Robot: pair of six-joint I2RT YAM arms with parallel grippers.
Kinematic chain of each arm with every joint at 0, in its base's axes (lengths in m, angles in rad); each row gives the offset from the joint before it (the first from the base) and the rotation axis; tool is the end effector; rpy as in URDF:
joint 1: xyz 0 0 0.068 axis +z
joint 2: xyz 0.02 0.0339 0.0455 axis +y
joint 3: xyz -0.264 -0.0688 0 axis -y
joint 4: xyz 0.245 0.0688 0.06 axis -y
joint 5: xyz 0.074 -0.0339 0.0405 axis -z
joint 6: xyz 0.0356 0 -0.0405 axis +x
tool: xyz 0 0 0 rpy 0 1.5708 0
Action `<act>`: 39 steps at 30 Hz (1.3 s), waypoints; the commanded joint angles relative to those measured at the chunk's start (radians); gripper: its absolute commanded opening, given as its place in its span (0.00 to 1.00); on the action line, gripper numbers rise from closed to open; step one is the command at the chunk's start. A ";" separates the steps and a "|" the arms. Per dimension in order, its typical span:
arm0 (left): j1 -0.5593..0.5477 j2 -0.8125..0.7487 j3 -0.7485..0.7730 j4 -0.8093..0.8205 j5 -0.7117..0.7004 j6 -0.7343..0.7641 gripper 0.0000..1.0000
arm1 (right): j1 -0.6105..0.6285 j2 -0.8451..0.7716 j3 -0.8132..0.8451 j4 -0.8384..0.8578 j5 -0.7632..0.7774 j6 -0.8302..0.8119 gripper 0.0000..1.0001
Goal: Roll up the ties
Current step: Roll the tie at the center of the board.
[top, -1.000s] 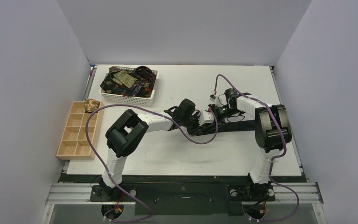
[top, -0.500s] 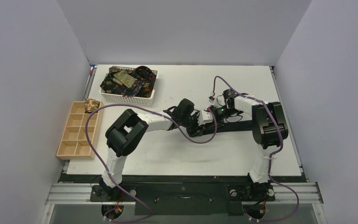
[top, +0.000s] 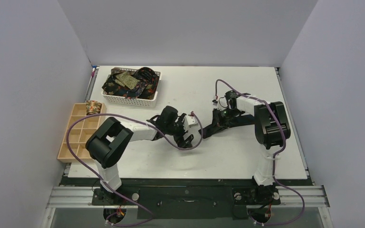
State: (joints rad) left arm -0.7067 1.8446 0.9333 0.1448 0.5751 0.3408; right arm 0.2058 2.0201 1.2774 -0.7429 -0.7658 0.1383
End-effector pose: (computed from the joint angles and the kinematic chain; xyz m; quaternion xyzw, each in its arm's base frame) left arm 0.2641 -0.2509 0.1388 0.5375 0.7086 -0.3249 0.3216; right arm 0.3515 0.0986 0.1305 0.0472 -0.9257 -0.3745 0.0250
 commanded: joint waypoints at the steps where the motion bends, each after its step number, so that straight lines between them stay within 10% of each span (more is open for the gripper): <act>1: 0.035 -0.115 -0.057 0.038 -0.046 -0.034 0.97 | 0.031 0.063 0.005 0.017 0.235 -0.078 0.00; 6: 0.071 -0.171 -0.118 0.181 0.022 -0.209 0.96 | 0.071 0.057 0.002 0.017 0.215 -0.080 0.00; 18: -0.015 -0.006 -0.138 0.491 -0.008 -0.109 0.99 | 0.131 0.068 0.023 0.012 0.162 -0.015 0.00; 39: -0.045 0.114 -0.055 0.485 -0.052 -0.086 0.63 | 0.145 0.106 0.056 -0.013 0.099 0.019 0.00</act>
State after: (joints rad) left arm -0.7467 1.9453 0.8364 0.6041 0.5343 0.2558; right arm 0.3347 2.0716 1.3407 -0.7845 -0.7898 0.1722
